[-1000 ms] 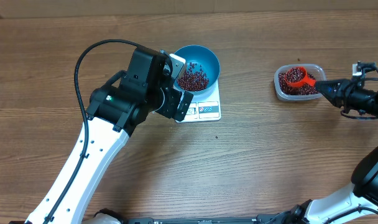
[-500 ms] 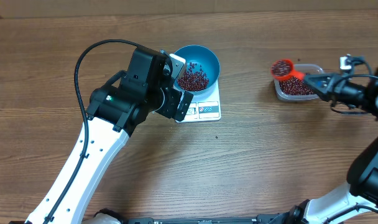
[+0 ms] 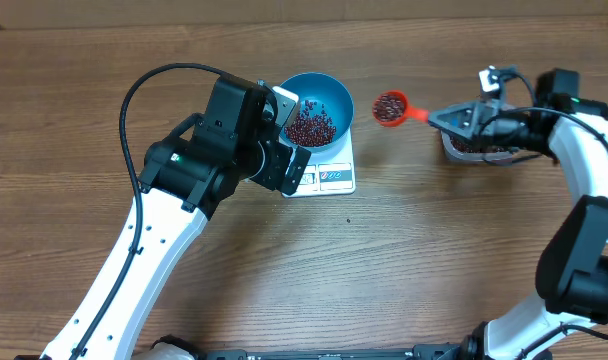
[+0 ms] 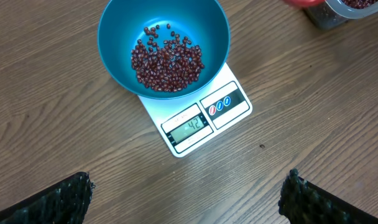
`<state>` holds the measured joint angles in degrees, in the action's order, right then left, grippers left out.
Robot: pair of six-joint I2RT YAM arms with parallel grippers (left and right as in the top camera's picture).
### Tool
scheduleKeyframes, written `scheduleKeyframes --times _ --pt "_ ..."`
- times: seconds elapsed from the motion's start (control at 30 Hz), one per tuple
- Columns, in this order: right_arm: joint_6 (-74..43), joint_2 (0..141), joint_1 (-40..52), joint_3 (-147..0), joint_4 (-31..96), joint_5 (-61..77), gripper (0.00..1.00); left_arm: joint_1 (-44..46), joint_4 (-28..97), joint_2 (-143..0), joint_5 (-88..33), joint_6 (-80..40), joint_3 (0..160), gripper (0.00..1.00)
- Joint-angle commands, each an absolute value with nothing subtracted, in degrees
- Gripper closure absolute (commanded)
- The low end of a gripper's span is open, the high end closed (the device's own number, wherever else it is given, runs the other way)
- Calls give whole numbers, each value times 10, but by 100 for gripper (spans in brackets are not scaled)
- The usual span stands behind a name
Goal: Scoop item into bowl and weigh 150g on scale
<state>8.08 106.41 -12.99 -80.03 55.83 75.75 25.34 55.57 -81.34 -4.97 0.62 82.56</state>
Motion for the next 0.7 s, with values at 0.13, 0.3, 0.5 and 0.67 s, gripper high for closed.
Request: scheduleKeyframes --times 0.13,0.3,0.5,0.67 --pt "-60 1066 -52 -826 457 741 96 251 555 -817 -58 17 830 0" --pt "-145 1066 -10 -826 369 703 97 251 555 -817 -58 17 830 0" --pt "-196 1066 40 -828 324 605 96 251 555 -817 -58 17 830 0" --pt "-197 1066 74 -843 332 553 96 251 555 -817 -58 17 830 0"
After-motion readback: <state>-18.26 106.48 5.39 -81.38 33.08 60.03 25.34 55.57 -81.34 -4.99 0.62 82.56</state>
